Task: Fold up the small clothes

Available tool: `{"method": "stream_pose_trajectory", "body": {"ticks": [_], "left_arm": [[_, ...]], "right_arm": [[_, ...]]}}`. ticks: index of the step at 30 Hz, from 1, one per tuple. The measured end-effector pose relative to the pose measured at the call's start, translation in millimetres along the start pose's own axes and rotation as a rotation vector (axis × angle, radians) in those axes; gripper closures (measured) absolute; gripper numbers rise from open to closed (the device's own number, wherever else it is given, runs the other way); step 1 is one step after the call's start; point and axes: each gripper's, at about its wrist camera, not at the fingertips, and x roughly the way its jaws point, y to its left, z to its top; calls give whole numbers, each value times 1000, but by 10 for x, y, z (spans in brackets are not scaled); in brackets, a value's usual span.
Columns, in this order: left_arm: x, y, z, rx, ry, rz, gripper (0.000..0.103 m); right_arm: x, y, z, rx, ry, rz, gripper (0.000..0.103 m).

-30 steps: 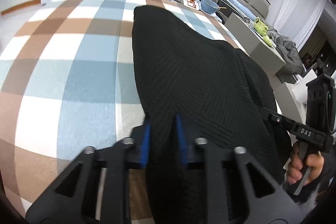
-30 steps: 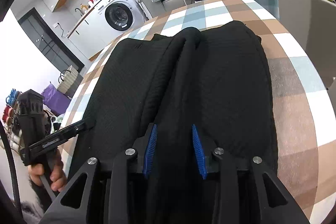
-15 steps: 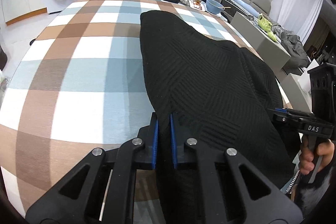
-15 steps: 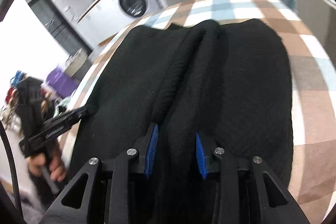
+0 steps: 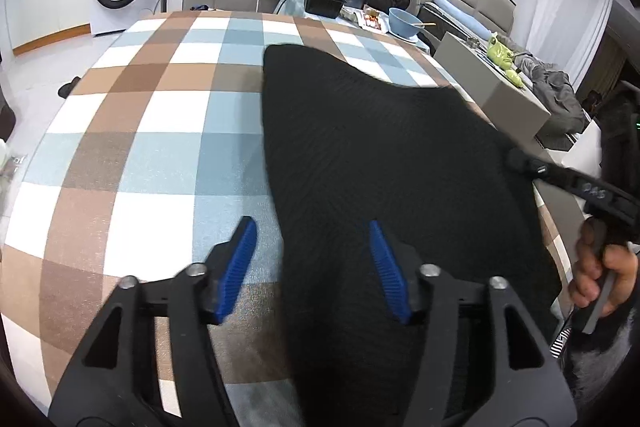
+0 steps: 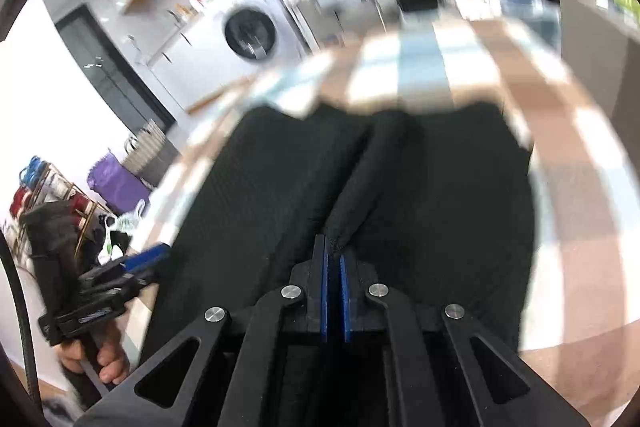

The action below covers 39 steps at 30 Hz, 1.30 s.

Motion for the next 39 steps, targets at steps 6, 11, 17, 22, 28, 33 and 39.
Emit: {"method": "stream_pose_trajectory", "body": {"ticks": [6, 11, 17, 22, 28, 33, 39], "left_arm": [[2, 16, -23, -15, 19, 6, 43], [15, -44, -56, 2, 31, 12, 43], [50, -120, -41, 12, 35, -1, 43], [113, -199, -56, 25, 56, -10, 43], [115, -236, -61, 46, 60, -9, 42], [144, -244, -44, 43, 64, -17, 42], [123, -245, -33, 50, 54, -14, 42]], "right_arm": [[31, -423, -100, 66, 48, -157, 98], [33, -462, -107, 79, 25, -93, 98], [-358, -267, 24, 5, -134, -136, 98], [30, -618, -89, 101, 35, -209, 97], [-176, -564, -32, 88, -29, -180, 77], [-35, -478, 127, 91, 21, -28, 76], [478, -607, 253, 109, 157, -29, 93]]}}
